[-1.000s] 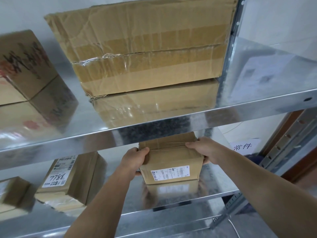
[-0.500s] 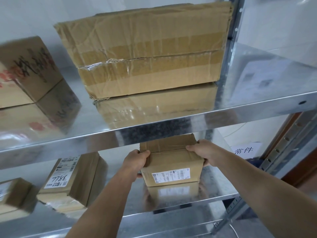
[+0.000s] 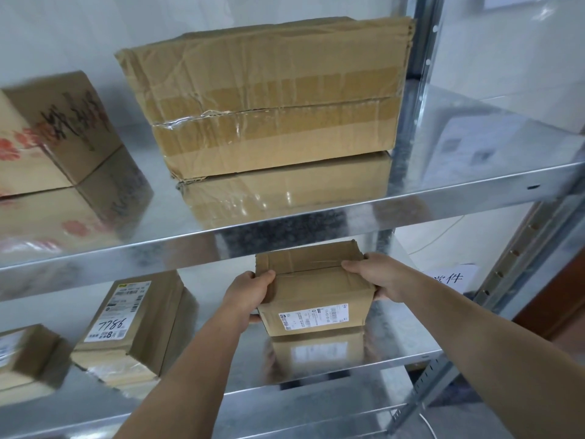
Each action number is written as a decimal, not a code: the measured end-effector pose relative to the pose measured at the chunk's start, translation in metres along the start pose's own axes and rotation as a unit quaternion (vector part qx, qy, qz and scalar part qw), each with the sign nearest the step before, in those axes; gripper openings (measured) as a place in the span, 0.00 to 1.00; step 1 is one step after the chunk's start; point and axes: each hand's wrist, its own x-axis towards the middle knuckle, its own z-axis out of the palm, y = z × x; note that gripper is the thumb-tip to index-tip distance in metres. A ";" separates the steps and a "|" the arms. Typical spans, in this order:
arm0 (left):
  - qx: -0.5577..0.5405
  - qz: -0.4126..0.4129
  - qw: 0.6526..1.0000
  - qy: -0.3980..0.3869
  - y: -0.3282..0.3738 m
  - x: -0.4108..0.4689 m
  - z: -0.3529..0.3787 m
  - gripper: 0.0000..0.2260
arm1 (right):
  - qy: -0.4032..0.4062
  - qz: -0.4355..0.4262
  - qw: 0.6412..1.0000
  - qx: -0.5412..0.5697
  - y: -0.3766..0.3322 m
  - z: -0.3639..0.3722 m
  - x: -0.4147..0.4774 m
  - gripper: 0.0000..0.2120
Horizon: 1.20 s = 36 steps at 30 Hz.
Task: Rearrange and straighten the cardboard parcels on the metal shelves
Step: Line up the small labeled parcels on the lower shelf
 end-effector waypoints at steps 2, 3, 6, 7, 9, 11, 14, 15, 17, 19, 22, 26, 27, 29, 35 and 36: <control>0.017 0.009 1.000 0.002 0.003 0.000 -0.004 0.13 | -0.007 -0.010 1.000 0.005 -0.001 -0.002 -0.002 0.18; 0.024 0.014 1.000 0.004 0.004 0.000 -0.006 0.14 | -0.012 -0.015 1.000 0.007 -0.002 -0.002 -0.004 0.17; 0.031 0.025 0.999 0.007 0.008 0.002 -0.007 0.14 | -0.018 -0.029 0.999 0.013 -0.002 -0.004 -0.008 0.16; 0.029 0.029 0.999 0.006 0.008 0.004 -0.006 0.14 | -0.015 -0.033 0.999 0.016 -0.001 -0.005 -0.009 0.16; 0.022 0.036 0.999 -0.002 0.007 0.006 -0.008 0.16 | -0.007 -0.027 0.999 0.036 0.000 -0.006 -0.010 0.18; 0.007 0.027 0.999 -0.015 0.005 0.008 -0.009 0.21 | -0.006 -0.016 0.998 0.064 0.000 -0.006 -0.009 0.22; -0.028 0.018 0.999 -0.031 0.002 0.008 -0.009 0.21 | -0.005 -0.001 0.994 0.110 0.000 -0.006 -0.012 0.23; -0.043 0.015 0.998 -0.034 0.000 0.010 -0.009 0.20 | -0.003 0.000 0.993 0.121 0.000 -0.005 -0.013 0.23; -0.073 0.010 0.997 -0.038 0.000 0.008 -0.006 0.19 | 0.002 -0.005 0.991 0.133 0.000 -0.004 -0.014 0.23; -0.086 0.007 0.996 -0.038 -0.001 0.006 -0.005 0.19 | 0.005 -0.015 0.990 0.138 0.002 -0.002 -0.013 0.21; -0.082 0.000 0.996 -0.032 -0.005 0.007 -0.005 0.22 | 0.005 -0.032 0.993 0.118 0.006 0.001 -0.008 0.20; -0.072 -0.018 0.997 -0.036 -0.010 0.010 -0.004 0.23 | 0.012 -0.029 0.996 0.087 0.014 0.004 0.003 0.18; -0.070 -0.021 0.997 -0.038 -0.012 0.010 -0.003 0.23 | 0.011 -0.027 0.996 0.080 0.017 0.004 0.005 0.18; -0.061 -0.026 0.997 -0.043 -0.016 0.011 -0.002 0.24 | 0.010 -0.024 0.997 0.070 0.021 0.005 0.010 0.19; -0.046 -0.030 0.997 -0.052 -0.027 0.014 0.004 0.18 | -0.011 -0.017 0.999 0.031 0.023 0.011 0.013 0.19; -0.044 -0.027 0.997 -0.051 -0.028 0.015 0.005 0.16 | -0.014 -0.015 0.999 0.025 0.024 0.012 0.013 0.17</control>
